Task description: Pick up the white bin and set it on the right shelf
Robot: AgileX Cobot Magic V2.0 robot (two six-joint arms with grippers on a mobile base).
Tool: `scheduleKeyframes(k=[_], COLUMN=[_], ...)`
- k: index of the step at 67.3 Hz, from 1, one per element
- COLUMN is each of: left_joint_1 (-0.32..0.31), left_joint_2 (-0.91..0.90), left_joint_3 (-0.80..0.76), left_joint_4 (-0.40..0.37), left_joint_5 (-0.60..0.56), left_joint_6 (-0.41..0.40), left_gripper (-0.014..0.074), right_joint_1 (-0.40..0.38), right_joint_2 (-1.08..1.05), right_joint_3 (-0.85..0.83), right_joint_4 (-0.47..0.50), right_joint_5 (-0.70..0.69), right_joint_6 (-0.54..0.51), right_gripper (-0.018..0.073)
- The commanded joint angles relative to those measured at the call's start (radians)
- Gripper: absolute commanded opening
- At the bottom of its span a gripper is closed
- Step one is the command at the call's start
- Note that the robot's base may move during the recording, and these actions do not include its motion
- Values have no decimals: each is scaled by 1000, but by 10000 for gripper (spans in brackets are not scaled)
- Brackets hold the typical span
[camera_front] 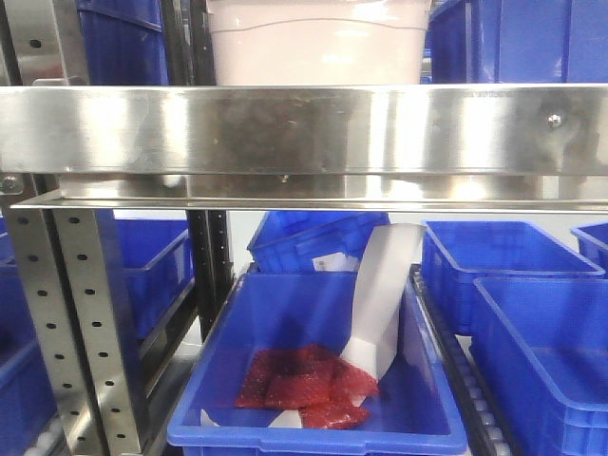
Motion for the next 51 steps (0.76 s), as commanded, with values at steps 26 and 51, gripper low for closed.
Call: scheduleKeyframes(k=[26,51], left_joint_1=[2,2], left_joint_2=[-10,-10], left_joint_3=[-1,-1], left_joint_4=[-8,-8], left_joint_5=[-92,-92], left_joint_6=[-3,-3], left_gripper=[-118,-118], right_joint_1=[0,0], right_joint_2=[-18,-18], right_joint_3=[-1,-1], right_joint_4=[0,0], right_joint_5=[-83,-83], right_joint_6=[-8,-8], right_gripper=[29,29])
